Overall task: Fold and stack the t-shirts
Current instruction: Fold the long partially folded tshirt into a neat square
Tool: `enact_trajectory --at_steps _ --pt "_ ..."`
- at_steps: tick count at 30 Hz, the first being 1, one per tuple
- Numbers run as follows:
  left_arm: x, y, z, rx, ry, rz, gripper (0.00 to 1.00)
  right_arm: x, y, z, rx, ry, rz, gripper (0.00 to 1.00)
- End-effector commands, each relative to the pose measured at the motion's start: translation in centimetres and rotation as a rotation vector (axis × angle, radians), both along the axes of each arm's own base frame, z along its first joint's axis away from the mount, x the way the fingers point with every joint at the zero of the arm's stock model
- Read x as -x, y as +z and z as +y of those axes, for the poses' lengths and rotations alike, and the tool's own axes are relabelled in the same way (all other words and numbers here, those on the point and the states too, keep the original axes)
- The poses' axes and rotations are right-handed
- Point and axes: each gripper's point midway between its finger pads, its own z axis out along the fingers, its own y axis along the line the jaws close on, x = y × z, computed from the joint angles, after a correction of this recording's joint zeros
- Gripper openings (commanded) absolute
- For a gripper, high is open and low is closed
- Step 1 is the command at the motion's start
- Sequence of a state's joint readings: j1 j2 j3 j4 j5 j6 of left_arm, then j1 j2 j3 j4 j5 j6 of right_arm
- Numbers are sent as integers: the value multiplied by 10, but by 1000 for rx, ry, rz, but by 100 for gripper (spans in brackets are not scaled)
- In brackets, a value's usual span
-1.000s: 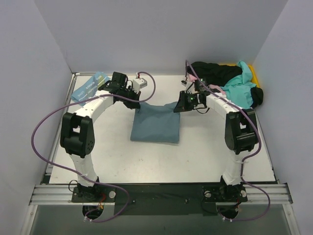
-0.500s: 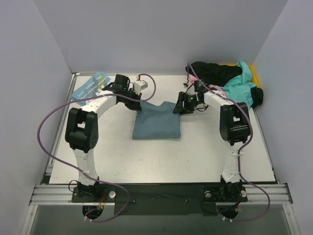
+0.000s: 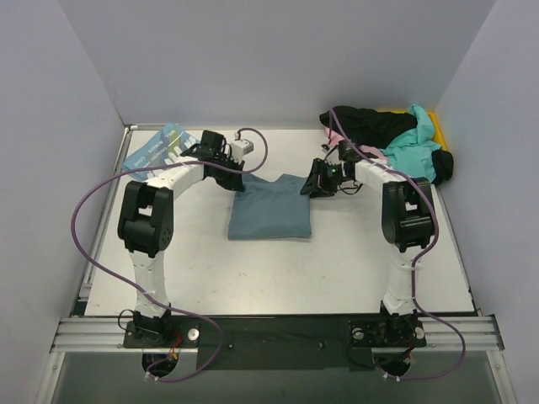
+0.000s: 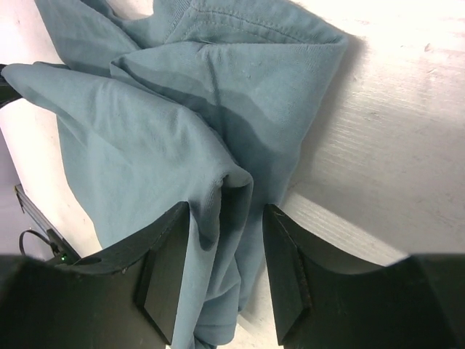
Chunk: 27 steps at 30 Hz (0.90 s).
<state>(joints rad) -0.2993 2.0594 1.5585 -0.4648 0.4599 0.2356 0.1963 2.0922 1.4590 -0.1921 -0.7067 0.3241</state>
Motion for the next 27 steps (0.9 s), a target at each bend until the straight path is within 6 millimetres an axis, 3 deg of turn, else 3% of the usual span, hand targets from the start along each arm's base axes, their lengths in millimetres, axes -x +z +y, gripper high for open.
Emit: enact_trajectory --at_steps 1,6,11,12,15,16,17,18,20,23,27 --pt "-4 3 0 12 84 20 0 8 10 15 -26 -11 5 39" --pt "31 -22 11 -13 165 155 0 36 -3 11 -14 -24 61 6" --pt "71 -8 13 7 174 204 0 85 -8 15 -42 35 99 0" --pt "87 -14 14 0 166 239 0 93 -1 19 -45 62 82 0" --pt "133 5 8 53 55 295 0 133 8 17 -50 119 110 0" --pt "153 0 11 38 28 337 0 143 9 16 -44 142 108 4" --pt "162 10 9 59 -12 321 0 157 9 11 -29 153 113 7" --pt "179 6 11 54 -33 357 0 164 8 7 -13 156 110 17" --pt "194 6 12 58 -62 379 0 176 7 -3 31 155 112 32" --pt "187 1 19 14 -55 354 0 171 11 -17 115 154 59 39" --pt "168 7 20 -13 -63 279 0 150 22 -11 143 195 -24 44"
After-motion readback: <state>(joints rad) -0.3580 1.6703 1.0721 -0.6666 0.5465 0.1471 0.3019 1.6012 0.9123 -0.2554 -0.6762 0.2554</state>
